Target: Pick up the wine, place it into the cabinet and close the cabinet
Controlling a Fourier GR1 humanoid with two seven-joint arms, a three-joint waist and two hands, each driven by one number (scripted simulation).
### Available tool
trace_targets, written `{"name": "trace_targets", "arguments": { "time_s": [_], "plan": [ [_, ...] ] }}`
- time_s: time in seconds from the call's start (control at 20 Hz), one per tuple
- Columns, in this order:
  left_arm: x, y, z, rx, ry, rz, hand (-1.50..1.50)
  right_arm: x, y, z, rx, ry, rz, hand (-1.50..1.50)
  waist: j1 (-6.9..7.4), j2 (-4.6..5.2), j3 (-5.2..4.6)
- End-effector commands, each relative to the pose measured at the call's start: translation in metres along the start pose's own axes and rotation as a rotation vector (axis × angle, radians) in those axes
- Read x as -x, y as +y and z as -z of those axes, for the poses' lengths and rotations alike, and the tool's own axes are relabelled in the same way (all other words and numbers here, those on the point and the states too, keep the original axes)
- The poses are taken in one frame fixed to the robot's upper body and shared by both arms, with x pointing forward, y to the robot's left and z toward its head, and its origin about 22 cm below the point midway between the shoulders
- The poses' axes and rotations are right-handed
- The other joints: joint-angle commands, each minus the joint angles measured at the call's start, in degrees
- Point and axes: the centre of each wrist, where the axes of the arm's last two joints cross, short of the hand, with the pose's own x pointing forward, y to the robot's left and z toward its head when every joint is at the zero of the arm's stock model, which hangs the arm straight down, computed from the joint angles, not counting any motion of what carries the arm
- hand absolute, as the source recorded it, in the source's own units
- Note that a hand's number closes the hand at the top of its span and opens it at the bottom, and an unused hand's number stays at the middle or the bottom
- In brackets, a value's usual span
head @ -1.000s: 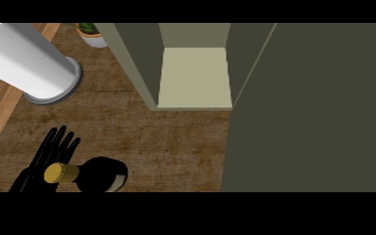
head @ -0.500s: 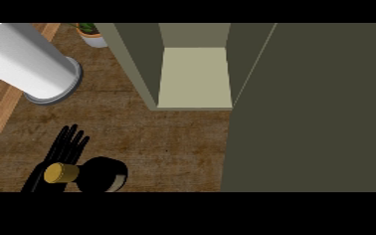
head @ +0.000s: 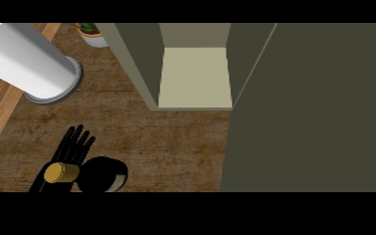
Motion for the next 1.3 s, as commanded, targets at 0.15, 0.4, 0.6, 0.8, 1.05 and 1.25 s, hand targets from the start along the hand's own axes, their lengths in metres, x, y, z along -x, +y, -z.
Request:
{"name": "trace_targets", "arguments": {
  "time_s": [0.15,0.4,0.6,0.8,1.05,1.25],
  "plan": [
    [0.012,-0.008,0.022,0.008,-0.009,-0.061,-1.50,-0.030,-0.001,-0.025,-0.014,-0.053,0.012,-1.50,-0.29,0.00,-0.02],
    [0.026,-0.014,0.010,0.134,0.011,-0.123,1.50,-0.018,-0.004,-0.020,-0.024,-0.032,0.023,-1.50,-0.09,-0.02,0.02],
    [0.018,-0.013,0.031,0.174,-0.017,-0.038,1.50,-0.017,-0.008,-0.025,-0.008,-0.057,0.032,-1.50,-0.26,0.02,0.02],
    [0.019,-0.028,0.019,0.211,-0.115,0.145,1.50,-0.011,0.002,-0.011,0.008,-0.050,0.041,-1.50,0.06,-0.07,0.00],
    [0.008,-0.006,0.016,0.069,-0.186,0.175,1.50,-0.017,-0.008,-0.026,-0.009,-0.044,0.027,-1.50,-0.24,-0.06,0.05],
    [0.020,0.017,0.039,-0.056,-0.264,0.241,1.50,-0.006,-0.012,-0.007,-0.021,-0.038,0.030,-1.50,-0.52,0.18,-0.01]
  ]
}}
